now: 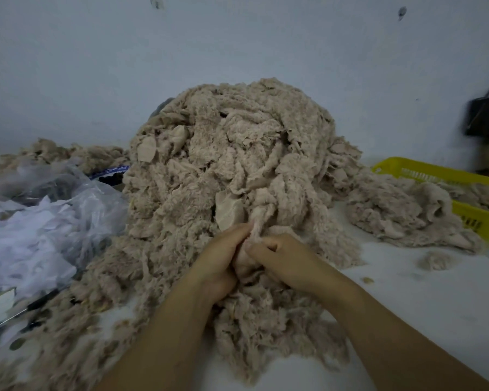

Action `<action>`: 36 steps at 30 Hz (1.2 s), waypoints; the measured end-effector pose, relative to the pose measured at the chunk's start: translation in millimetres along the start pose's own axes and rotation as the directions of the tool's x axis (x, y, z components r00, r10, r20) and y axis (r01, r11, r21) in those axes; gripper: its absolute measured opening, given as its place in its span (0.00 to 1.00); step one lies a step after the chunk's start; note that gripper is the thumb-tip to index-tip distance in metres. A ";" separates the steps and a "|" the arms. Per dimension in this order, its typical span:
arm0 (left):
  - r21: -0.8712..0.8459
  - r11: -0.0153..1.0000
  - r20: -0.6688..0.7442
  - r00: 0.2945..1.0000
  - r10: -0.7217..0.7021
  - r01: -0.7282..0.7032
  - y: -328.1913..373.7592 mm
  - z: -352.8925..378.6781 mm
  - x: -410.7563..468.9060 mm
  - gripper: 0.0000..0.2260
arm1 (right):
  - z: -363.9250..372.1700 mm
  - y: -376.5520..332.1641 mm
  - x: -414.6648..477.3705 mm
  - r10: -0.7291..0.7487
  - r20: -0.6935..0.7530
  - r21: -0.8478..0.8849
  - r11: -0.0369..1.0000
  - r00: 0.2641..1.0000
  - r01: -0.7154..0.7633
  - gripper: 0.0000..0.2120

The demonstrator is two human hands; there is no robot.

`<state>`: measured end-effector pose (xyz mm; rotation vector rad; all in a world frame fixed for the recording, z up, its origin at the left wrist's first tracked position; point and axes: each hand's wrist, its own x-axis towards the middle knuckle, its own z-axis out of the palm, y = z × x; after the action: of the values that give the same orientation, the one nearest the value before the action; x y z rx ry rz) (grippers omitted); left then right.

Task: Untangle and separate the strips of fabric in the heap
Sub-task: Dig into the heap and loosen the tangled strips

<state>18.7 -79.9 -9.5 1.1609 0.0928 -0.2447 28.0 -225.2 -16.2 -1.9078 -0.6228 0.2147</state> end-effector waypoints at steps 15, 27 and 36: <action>-0.174 0.942 0.091 0.948 0.306 -0.288 8.3 -1.6 -4.7 0.15 | -32.4 18.0 6.3 0.101 -0.537 -0.288 0.911 0.837 -0.294 0.13; 0.662 0.517 0.391 0.839 0.379 -0.542 -14.8 23.7 -19.2 0.20 | -23.7 10.2 21.0 0.563 -0.223 0.696 0.663 0.795 -0.274 0.14; 0.449 0.727 0.162 0.847 0.506 -0.520 -4.7 25.5 -25.6 0.16 | -43.4 25.4 24.2 0.688 -0.264 0.939 0.343 0.676 0.018 0.09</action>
<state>-8.6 -101.3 1.6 1.6290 -0.3395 0.2326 75.0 -255.2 -17.7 -0.8445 0.4359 0.1180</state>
